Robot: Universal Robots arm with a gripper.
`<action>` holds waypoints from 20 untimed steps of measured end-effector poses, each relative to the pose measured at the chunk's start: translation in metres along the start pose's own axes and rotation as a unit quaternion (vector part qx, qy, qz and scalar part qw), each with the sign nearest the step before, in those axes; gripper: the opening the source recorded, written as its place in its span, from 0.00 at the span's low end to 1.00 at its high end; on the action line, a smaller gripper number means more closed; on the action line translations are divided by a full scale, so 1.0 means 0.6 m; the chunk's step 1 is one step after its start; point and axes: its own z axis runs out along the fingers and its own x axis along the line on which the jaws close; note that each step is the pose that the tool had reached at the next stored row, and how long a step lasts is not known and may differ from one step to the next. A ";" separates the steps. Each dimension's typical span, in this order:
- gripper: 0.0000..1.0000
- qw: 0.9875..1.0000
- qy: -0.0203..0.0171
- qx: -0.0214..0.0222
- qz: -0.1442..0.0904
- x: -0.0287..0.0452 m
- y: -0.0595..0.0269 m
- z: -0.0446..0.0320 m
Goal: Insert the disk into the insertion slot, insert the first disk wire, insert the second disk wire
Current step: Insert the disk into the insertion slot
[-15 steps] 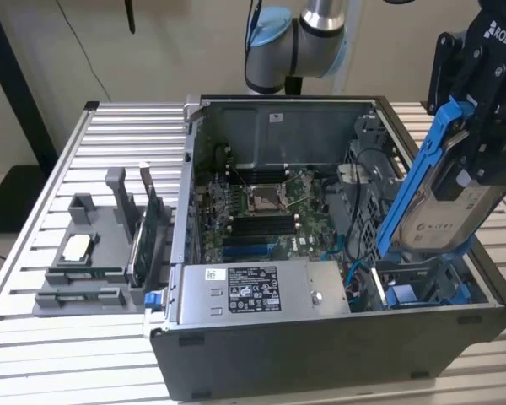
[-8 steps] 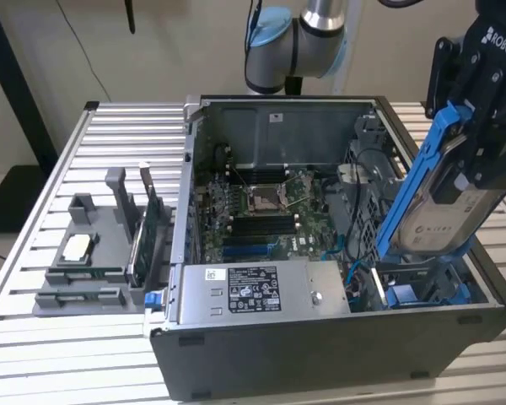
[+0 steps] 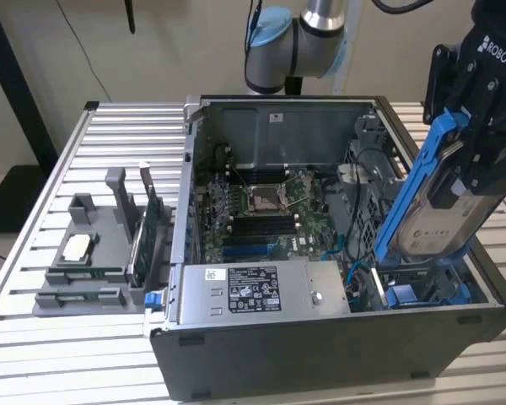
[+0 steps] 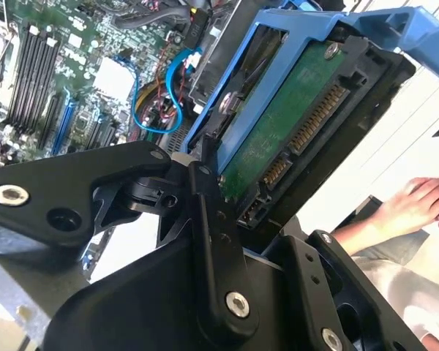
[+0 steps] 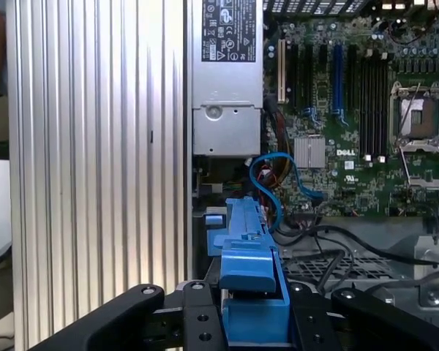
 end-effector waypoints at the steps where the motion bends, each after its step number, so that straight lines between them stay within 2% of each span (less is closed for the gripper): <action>1: 0.33 1.000 0.000 0.000 0.000 0.000 0.000 0.002; 8: 0.33 1.000 0.000 0.000 0.000 0.000 -0.004 0.010; 20: 0.33 1.000 0.000 0.000 0.000 0.000 -0.005 0.014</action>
